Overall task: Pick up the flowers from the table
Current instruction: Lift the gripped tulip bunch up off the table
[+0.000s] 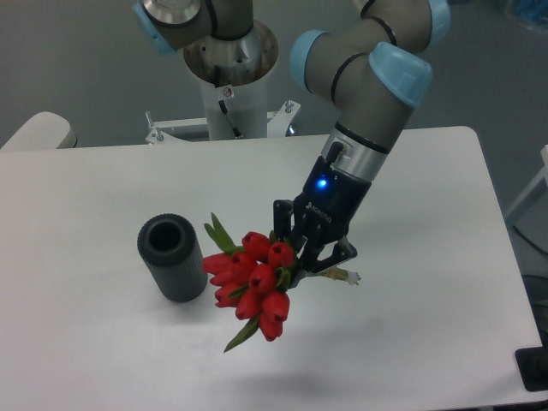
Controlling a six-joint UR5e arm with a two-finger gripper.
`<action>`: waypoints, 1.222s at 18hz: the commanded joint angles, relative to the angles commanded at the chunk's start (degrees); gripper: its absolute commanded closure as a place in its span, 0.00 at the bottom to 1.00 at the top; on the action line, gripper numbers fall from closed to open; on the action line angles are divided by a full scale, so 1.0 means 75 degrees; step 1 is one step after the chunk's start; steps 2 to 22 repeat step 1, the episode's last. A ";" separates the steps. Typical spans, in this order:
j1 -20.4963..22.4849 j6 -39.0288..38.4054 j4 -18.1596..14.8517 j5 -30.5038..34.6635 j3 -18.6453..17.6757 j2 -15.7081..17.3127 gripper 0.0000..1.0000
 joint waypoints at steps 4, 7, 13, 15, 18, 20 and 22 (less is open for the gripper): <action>0.0000 0.0000 0.0000 0.0000 0.0000 0.0000 0.85; 0.0000 0.0000 0.0000 0.0000 0.0000 0.0000 0.85; 0.0000 0.0000 0.0000 0.0000 0.0000 0.0000 0.85; 0.0000 0.0000 0.0000 0.0000 0.0000 0.0000 0.85; 0.0000 0.0000 0.0000 0.0000 0.0000 0.0000 0.85; 0.0000 0.0000 0.0000 0.0000 0.0000 0.0000 0.85; 0.0000 0.0000 0.0000 0.0000 0.0000 0.0000 0.85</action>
